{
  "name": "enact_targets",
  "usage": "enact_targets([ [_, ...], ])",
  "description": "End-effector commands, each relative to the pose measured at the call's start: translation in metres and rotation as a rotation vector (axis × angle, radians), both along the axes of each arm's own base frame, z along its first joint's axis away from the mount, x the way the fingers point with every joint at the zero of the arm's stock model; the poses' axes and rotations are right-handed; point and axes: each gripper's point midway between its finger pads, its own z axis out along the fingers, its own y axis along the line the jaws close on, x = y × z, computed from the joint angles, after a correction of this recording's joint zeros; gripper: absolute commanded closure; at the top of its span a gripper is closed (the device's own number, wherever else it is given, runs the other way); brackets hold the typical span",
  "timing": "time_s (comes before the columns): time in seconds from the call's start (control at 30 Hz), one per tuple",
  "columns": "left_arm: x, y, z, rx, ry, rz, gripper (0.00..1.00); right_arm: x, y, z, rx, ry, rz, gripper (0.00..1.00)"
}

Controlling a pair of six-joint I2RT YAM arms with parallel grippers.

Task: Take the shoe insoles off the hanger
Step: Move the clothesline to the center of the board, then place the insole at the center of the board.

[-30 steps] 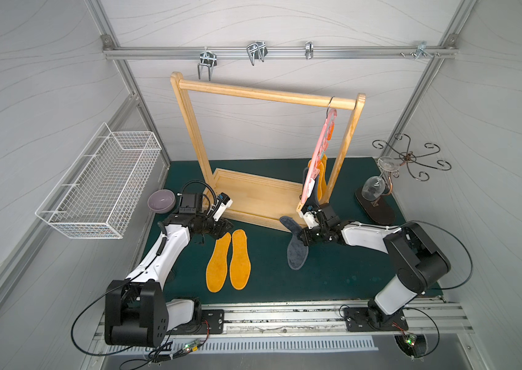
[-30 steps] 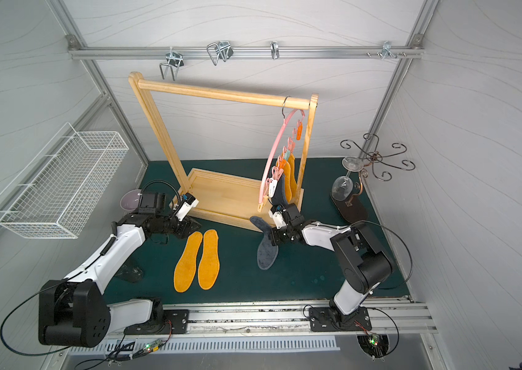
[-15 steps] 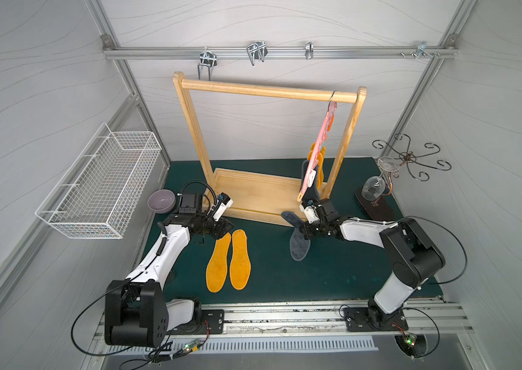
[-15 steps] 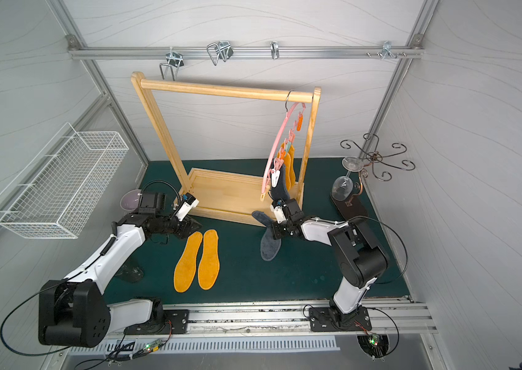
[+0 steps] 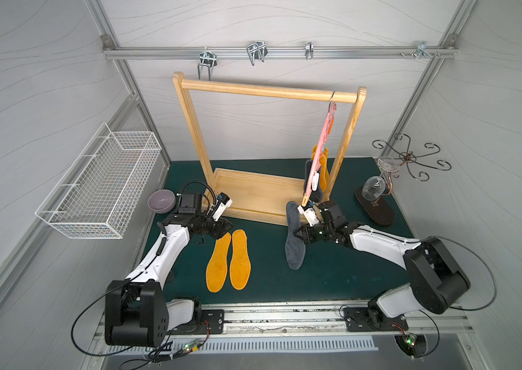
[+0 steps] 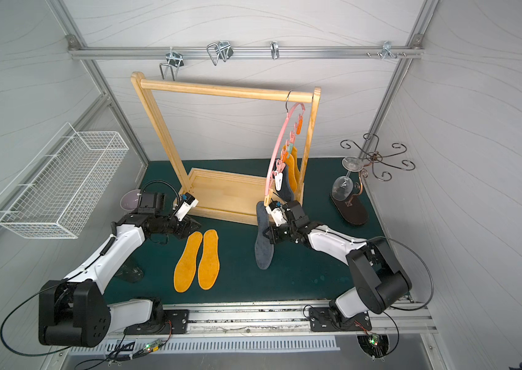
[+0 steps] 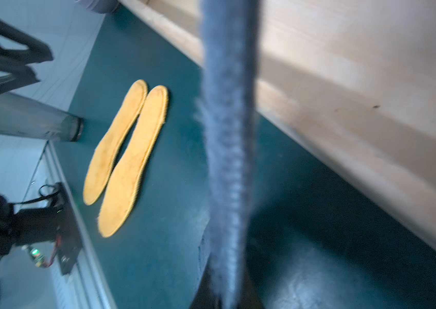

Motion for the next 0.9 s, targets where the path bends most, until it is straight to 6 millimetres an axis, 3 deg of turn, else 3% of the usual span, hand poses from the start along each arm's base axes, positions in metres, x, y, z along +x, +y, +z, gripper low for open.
enact_targets([
  [0.0,0.001,-0.003,0.009,-0.023,-0.032,-0.026,0.58,-0.047,0.010,-0.006,0.035,0.153,0.122,0.94],
  [0.13,-0.002,-0.005,0.011,-0.037,-0.028,-0.040,0.58,-0.063,0.018,-0.011,0.052,0.239,0.158,0.94],
  [0.33,-0.001,-0.003,0.011,-0.034,-0.028,-0.033,0.58,-0.059,0.008,-0.044,-0.074,0.311,0.099,0.92],
  [0.53,-0.001,-0.003,0.010,-0.037,-0.027,-0.033,0.58,-0.051,0.001,-0.065,-0.150,0.321,0.050,0.77],
  [0.7,-0.001,-0.003,0.010,-0.038,-0.027,-0.034,0.58,-0.044,-0.001,-0.067,-0.164,0.313,0.010,0.66],
  [0.87,-0.002,-0.003,0.010,-0.043,-0.026,-0.036,0.58,-0.040,-0.008,-0.067,-0.195,0.295,-0.033,0.64],
])
